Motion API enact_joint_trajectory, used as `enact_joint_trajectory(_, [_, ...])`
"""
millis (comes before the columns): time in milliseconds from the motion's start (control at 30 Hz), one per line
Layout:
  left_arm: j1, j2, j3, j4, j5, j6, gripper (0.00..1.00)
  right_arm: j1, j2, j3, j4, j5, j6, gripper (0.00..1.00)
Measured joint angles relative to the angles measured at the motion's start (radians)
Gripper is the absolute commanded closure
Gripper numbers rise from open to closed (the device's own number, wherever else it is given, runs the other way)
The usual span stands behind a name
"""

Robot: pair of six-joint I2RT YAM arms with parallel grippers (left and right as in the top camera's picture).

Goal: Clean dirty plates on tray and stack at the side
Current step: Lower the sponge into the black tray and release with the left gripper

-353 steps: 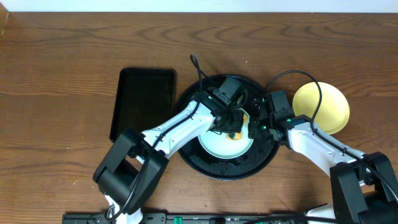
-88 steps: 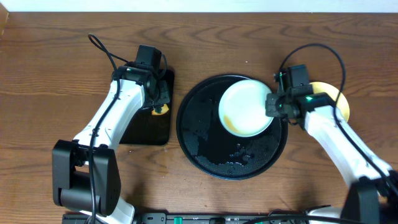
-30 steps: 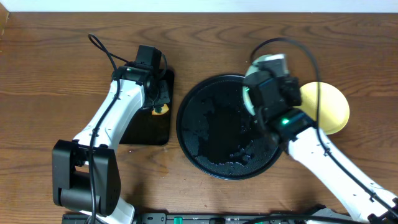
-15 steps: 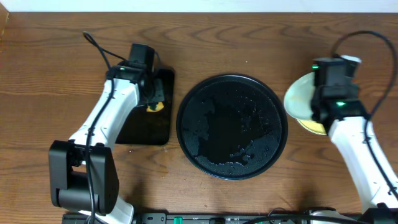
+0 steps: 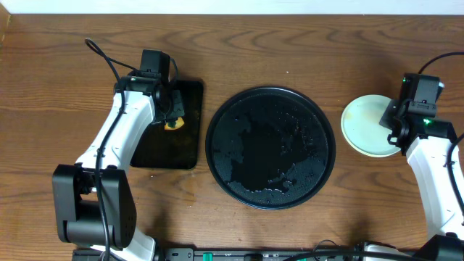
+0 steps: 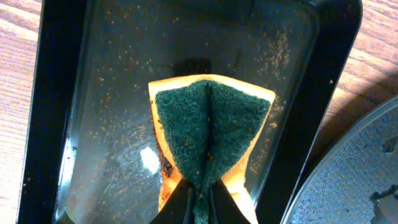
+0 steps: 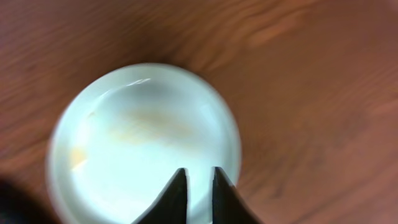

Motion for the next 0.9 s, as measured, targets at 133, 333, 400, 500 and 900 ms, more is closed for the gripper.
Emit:
enact_joint_trajectory(133, [0.0, 0.0, 0.0, 0.002, 0.005, 0.06, 0.93, 0.0, 0.0, 0.0, -0.017, -0.173, 0.005, 0.69])
enact_joint_trajectory(333, [0.017, 0.026, 0.0, 0.031, 0.127, 0.203, 0.93, 0.002, 0.0, 0.0, -0.054, -0.304, 0.004, 0.69])
enact_joint_trajectory(400, [0.037, 0.052, 0.0, 0.043, 0.187, 0.237, 0.93, 0.002, 0.0, 0.0, -0.066, -0.32, 0.004, 0.68])
enact_joint_trajectory(500, [0.079, 0.11, 0.0, 0.051, 0.291, 0.29, 0.93, 0.002, 0.0, 0.0, -0.082, -0.335, 0.004, 0.69])
enact_joint_trajectory(900, [0.245, 0.271, 0.0, 0.042, 0.466, 0.33, 0.93, 0.002, 0.002, 0.0, -0.095, -0.352, 0.003, 0.72])
